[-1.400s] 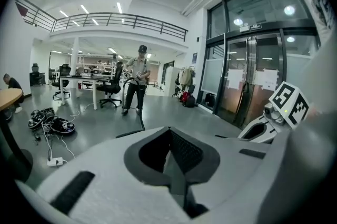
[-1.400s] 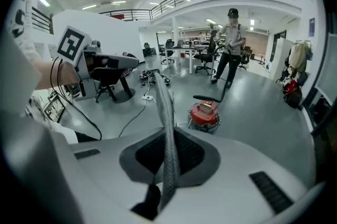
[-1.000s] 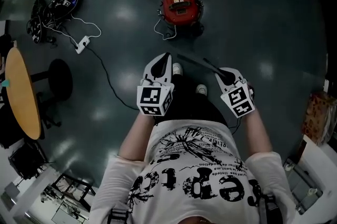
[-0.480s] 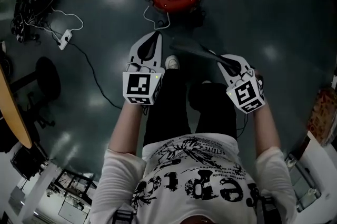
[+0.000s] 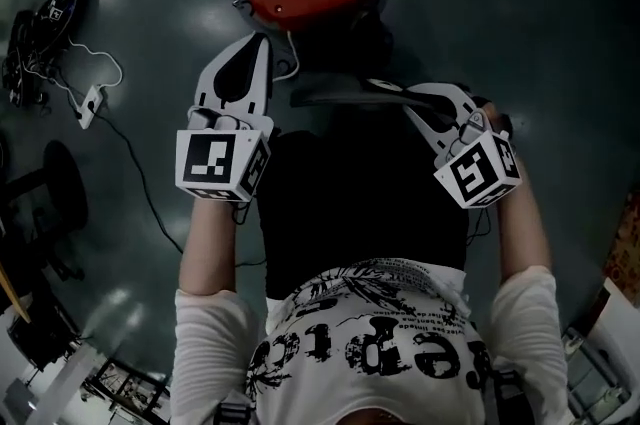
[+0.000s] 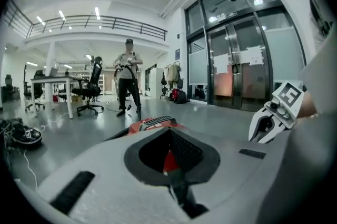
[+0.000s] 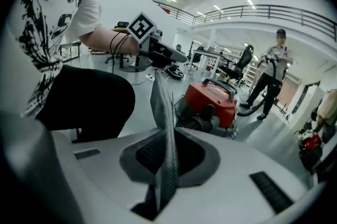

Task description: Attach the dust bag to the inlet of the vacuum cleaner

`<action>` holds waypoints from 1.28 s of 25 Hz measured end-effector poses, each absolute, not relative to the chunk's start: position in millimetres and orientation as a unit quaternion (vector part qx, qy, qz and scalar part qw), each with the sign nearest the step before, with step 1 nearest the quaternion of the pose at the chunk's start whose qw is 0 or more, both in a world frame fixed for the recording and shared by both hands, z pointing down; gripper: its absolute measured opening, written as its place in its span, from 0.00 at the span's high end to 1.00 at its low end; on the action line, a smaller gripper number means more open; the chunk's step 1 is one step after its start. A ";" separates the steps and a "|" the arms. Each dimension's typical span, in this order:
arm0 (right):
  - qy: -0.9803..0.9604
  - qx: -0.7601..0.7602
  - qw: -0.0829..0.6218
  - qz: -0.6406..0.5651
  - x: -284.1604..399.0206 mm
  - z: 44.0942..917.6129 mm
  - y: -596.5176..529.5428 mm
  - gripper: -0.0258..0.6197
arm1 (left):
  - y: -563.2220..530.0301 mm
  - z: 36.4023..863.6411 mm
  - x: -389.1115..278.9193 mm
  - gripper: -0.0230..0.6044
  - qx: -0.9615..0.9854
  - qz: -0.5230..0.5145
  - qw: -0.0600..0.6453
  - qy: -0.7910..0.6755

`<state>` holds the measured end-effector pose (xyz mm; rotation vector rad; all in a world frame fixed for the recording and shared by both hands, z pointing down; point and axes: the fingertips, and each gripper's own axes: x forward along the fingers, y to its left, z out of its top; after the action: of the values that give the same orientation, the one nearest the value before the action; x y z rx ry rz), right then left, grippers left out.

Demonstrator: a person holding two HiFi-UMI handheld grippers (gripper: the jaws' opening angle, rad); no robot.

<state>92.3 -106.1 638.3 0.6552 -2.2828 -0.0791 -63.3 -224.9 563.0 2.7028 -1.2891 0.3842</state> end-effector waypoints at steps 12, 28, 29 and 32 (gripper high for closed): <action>-0.902 0.215 0.375 -0.011 83.0 666.9 -133.1 0.92 | -289.1 600.1 -55.9 0.82 0.888 0.191 -0.041 -0.416; -0.914 0.148 0.377 -0.006 80.5 689.7 -142.4 0.92 | -384.3 634.5 -9.7 0.67 0.878 0.339 -0.160 -0.298; -0.915 0.148 0.374 -0.007 81.2 691.1 -144.1 0.92 | -385.6 635.3 -6.9 0.68 0.878 0.343 -0.165 -0.290; -0.916 0.157 0.368 -0.019 82.7 691.1 -150.1 0.92 | -384.4 637.0 -2.0 0.70 0.888 0.345 -0.170 -0.253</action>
<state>82.7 -150.1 691.1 0.4043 -2.3521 -0.0493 -2.0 -384.4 637.0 3.1371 -0.8930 1.2199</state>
